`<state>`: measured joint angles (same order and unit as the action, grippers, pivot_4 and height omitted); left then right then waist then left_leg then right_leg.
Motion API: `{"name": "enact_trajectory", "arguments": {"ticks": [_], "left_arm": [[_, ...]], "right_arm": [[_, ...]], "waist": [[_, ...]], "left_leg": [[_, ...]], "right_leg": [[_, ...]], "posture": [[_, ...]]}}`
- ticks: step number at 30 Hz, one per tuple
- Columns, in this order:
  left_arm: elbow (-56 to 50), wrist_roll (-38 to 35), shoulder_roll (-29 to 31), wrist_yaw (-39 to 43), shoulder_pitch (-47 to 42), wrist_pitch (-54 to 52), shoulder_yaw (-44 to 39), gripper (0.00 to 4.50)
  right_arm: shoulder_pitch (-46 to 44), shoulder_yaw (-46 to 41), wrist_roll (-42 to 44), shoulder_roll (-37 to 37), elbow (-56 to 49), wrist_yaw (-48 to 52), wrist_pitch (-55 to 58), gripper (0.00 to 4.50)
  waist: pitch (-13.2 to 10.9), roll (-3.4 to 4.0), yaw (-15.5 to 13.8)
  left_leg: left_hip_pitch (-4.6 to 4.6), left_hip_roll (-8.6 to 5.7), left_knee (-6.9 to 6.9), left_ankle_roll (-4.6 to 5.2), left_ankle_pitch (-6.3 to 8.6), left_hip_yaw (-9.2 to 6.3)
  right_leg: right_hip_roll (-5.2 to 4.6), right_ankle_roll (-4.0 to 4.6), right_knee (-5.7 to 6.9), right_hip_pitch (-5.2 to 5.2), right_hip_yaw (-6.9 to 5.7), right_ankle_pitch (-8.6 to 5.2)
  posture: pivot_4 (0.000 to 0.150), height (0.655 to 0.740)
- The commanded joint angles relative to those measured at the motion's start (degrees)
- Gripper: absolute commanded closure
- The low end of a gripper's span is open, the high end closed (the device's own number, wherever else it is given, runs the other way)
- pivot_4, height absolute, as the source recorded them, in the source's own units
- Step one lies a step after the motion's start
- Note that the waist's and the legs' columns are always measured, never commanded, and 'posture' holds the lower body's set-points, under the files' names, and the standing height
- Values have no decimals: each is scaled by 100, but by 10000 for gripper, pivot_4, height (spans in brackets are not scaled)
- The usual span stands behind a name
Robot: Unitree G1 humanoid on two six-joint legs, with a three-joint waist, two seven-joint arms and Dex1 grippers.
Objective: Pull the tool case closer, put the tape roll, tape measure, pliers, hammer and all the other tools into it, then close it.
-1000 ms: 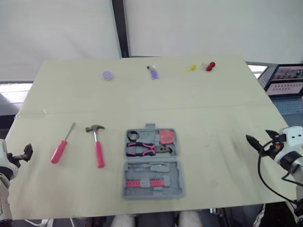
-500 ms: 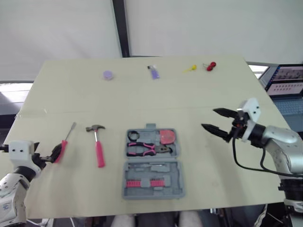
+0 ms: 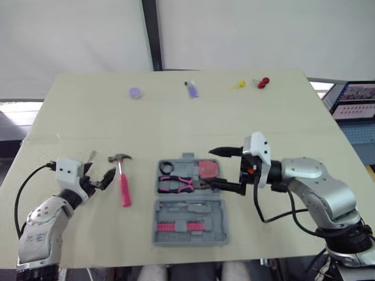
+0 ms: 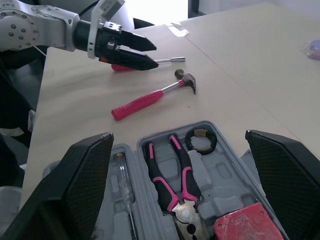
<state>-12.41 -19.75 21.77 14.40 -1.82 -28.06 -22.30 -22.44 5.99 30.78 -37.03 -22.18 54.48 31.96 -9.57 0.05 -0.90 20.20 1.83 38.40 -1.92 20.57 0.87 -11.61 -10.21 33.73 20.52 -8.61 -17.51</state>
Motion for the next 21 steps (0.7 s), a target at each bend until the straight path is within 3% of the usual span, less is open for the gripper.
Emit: {"name": "enact_trajectory", "arguments": {"ticks": [1, 8, 15, 21], "left_arm": [[-938, 263, -586, -1037, -146, -512, 420, 492], [-1331, 813, -1895, -2435, -534, -1009, 1025, 492], [-1023, 1291, -2186, -3278, -872, -1441, 817, 492], [-594, 1474, -2271, -3517, -1198, -1650, 751, 492]], "right_arm": [[-215, -55, 48, 48, -113, 27, -56, 0], [-625, 35, 17, 1, -54, 105, 96, 0], [-1022, -63, 172, -226, 30, 427, 265, 0], [-1378, -139, 265, -196, 186, 575, 263, 0]], "waist": [[-1, -4, -11], [-1, -7, -40], [-2, -8, -42], [-6, -15, -60]], "left_leg": [[2, 0, 3, 0, 0, -3], [5, 0, 9, 0, 0, -3], [10, 0, 10, 0, 0, -2], [15, 0, 19, 0, 0, -5]], "right_leg": [[1, 0, 1, 0, -1, 0], [2, 0, -1, 0, -1, 0], [3, 1, -5, 4, -1, 0], [2, 1, -5, 3, -3, 0]], "posture": [[1500, 7400], [1500, 7400], [1500, 7400], [1500, 7400]]}}
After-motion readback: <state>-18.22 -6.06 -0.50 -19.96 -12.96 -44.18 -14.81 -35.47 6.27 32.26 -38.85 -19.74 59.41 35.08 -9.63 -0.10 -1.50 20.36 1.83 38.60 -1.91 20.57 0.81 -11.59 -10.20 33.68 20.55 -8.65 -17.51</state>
